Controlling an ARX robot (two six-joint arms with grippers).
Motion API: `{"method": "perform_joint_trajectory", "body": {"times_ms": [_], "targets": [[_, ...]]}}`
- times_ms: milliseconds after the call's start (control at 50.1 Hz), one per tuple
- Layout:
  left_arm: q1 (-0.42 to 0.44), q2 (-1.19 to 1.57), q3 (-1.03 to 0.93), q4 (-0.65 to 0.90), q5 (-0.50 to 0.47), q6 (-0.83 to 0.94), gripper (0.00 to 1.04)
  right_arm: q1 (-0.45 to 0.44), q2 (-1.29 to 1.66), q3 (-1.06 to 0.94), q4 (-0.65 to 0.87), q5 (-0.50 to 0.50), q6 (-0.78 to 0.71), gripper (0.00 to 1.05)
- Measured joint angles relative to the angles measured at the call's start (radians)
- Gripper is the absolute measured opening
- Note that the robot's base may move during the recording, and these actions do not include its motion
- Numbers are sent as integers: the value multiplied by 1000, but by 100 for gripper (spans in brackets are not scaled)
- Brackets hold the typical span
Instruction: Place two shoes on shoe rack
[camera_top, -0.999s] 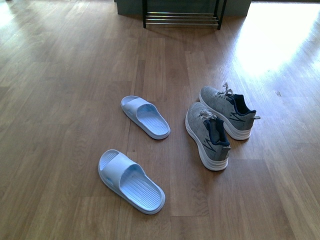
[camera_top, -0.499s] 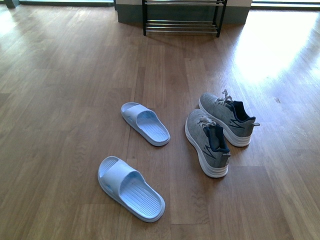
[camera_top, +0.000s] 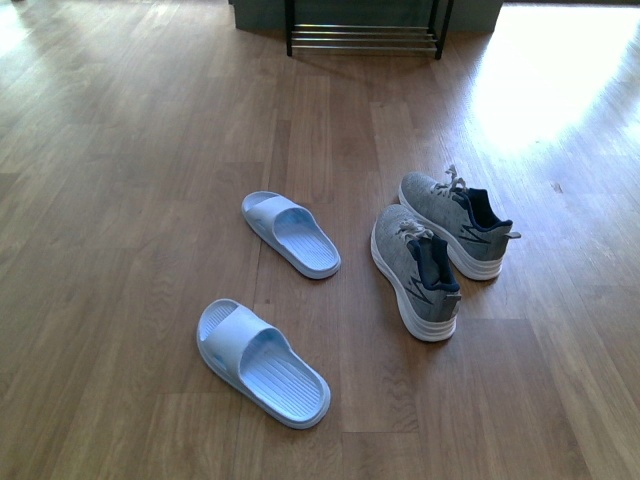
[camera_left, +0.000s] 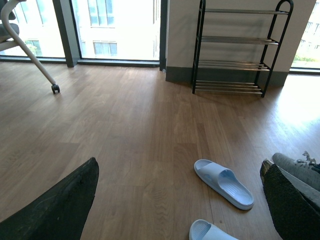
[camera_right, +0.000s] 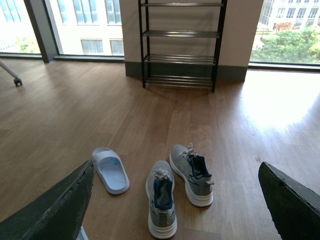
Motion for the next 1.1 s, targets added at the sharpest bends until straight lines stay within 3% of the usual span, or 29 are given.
{"method": "perform_joint_trajectory", "body": {"times_ms": [1099], "targets": [[0, 0, 0, 0, -2, 0, 95, 0, 0, 0, 0, -1, 0, 95]]}}
